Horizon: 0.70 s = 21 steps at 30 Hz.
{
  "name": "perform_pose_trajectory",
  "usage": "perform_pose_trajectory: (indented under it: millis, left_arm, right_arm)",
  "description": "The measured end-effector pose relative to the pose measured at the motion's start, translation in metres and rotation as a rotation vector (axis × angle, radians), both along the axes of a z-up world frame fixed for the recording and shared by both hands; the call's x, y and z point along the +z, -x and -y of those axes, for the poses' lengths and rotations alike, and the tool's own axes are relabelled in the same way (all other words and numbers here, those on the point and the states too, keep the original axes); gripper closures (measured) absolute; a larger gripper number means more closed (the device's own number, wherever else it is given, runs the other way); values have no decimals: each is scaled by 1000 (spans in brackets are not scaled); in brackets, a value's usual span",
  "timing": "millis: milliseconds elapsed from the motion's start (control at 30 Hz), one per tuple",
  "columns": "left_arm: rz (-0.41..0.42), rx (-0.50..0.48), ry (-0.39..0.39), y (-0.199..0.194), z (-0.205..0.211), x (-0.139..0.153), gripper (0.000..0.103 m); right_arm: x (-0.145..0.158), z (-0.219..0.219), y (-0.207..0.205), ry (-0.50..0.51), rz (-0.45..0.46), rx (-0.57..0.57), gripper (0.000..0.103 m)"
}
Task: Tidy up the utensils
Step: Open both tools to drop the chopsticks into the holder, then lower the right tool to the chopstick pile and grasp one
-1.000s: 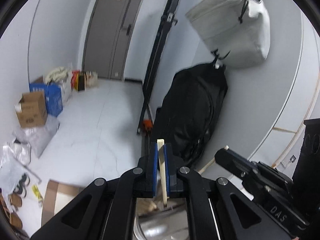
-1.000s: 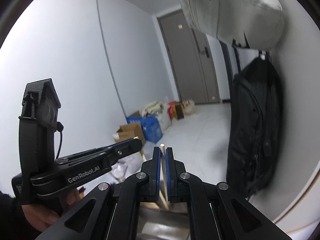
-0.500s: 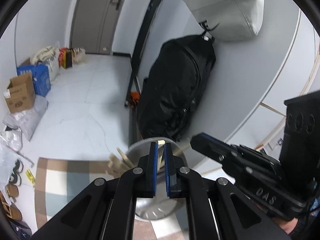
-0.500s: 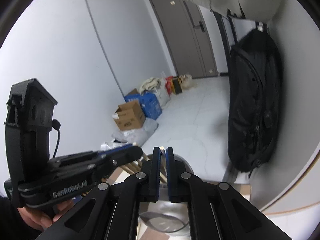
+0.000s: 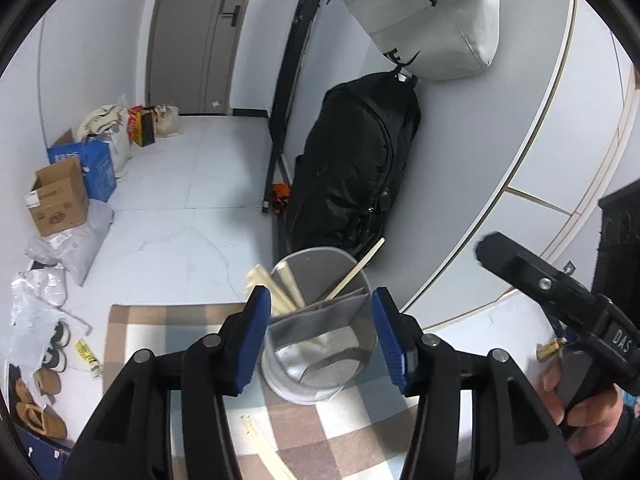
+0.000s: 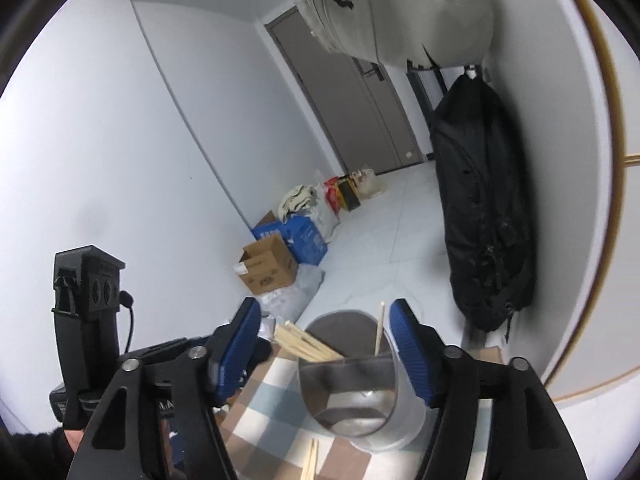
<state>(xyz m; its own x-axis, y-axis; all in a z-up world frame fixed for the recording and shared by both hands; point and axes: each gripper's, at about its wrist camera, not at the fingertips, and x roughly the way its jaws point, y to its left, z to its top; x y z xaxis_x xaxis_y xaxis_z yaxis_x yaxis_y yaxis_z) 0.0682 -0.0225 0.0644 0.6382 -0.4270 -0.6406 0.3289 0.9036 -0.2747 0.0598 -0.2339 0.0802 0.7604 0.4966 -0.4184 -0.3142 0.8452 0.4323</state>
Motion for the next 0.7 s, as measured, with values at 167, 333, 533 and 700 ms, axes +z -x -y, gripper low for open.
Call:
perform_pose_trajectory:
  millis: [167, 333, 533, 700]
  left_arm:
    - [22, 44, -3, 17, -13, 0, 42]
    - [35, 81, -28, 31, -22, -2, 38]
    - [54, 141, -30, 48, -33, -16, 26]
    - [28, 167, -34, 56, -42, -37, 21]
  right_arm:
    - [-1, -4, 30, 14, 19, -3, 25]
    - [-6, -13, 56, 31, 27, 1, 14]
    - [-23, -24, 79, 34, 1, 1, 5]
    - [-42, -39, 90, 73, -32, 19, 2]
